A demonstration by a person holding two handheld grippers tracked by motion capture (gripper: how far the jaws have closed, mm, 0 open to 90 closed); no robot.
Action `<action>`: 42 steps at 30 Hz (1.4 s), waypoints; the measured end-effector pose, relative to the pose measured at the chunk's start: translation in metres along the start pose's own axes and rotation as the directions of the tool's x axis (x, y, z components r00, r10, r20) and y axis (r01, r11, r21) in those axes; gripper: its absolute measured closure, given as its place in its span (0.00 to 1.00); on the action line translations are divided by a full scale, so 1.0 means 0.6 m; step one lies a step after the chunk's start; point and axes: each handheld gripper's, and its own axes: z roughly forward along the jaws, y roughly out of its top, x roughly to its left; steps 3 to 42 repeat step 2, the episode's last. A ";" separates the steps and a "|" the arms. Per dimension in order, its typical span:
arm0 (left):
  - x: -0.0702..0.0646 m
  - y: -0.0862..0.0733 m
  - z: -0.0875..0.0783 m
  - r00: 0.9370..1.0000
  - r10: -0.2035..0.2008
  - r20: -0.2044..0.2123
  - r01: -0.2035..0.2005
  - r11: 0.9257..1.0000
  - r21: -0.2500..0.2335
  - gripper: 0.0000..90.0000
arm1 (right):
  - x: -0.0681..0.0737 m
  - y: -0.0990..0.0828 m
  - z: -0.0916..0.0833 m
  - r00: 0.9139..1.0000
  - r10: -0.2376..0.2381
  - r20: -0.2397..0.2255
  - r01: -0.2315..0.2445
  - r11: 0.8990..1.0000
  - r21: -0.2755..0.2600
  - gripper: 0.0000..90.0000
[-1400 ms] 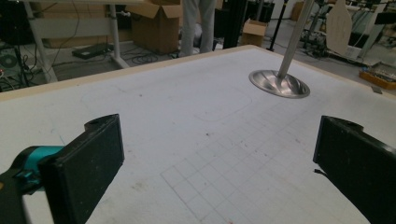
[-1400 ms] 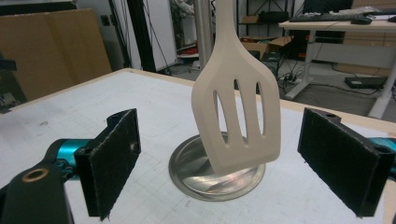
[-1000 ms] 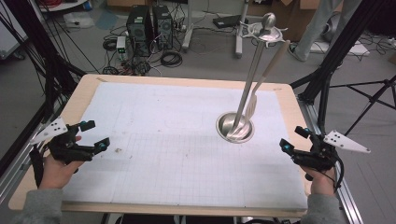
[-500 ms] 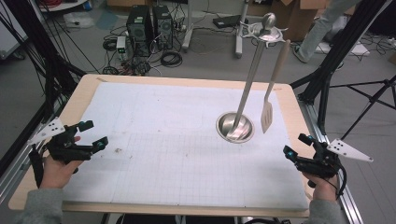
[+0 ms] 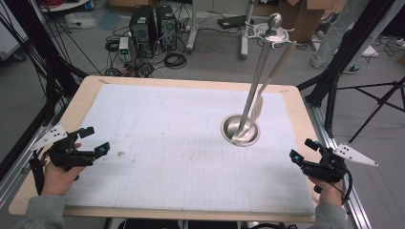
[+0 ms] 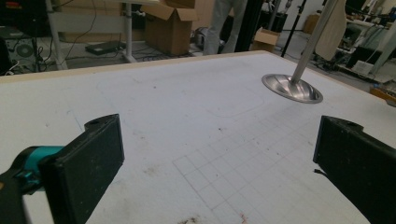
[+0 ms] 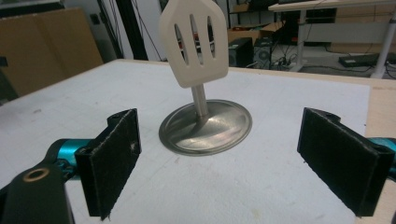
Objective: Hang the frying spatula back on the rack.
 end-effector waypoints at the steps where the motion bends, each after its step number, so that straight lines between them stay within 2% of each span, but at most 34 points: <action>1: 0.000 0.000 -0.001 1.000 -0.003 -0.003 0.003 1.000 -0.002 0.02 | -0.001 0.000 0.001 1.000 0.008 -0.002 -0.008 1.000 -0.003 0.14; 42: 0.000 0.000 -0.002 1.000 -0.009 -0.005 0.008 1.000 -0.008 0.02 | -0.003 0.000 0.003 1.000 0.006 -0.004 -0.006 1.000 -0.003 0.14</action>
